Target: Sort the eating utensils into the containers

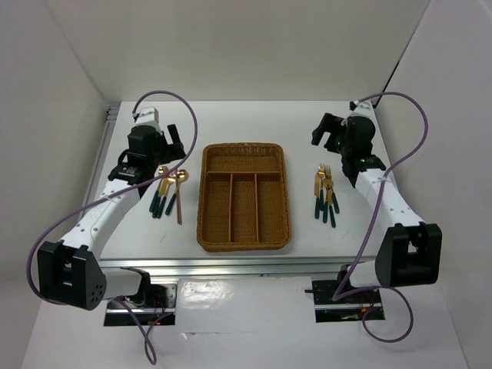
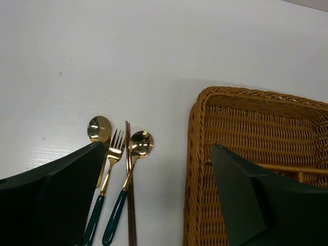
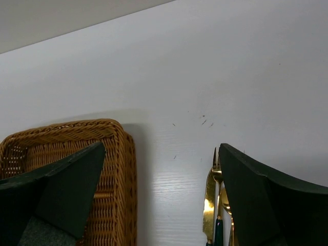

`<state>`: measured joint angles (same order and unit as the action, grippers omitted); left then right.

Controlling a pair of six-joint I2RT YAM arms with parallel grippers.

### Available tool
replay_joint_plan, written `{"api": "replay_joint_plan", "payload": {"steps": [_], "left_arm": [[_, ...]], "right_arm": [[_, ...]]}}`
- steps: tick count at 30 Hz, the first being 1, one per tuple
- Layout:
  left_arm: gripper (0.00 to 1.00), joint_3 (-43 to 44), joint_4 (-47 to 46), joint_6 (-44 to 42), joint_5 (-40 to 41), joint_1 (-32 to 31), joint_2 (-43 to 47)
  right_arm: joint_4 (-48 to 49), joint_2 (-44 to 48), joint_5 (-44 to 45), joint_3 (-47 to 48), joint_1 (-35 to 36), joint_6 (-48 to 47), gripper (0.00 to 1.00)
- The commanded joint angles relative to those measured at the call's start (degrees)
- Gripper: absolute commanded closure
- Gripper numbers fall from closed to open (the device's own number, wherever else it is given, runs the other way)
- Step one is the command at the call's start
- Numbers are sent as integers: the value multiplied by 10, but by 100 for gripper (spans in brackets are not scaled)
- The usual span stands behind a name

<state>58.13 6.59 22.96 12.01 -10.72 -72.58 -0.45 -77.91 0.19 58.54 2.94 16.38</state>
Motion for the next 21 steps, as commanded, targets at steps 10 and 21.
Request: {"api": "replay_joint_plan", "payload": {"steps": [10, 21], "left_arm": [[0, 7, 104, 92, 110, 17, -18], [3, -43, 115, 95, 84, 109, -23]], "right_arm": [[42, -50, -76, 46, -2, 10, 0], [55, -116, -123, 67, -2, 9, 0]]}}
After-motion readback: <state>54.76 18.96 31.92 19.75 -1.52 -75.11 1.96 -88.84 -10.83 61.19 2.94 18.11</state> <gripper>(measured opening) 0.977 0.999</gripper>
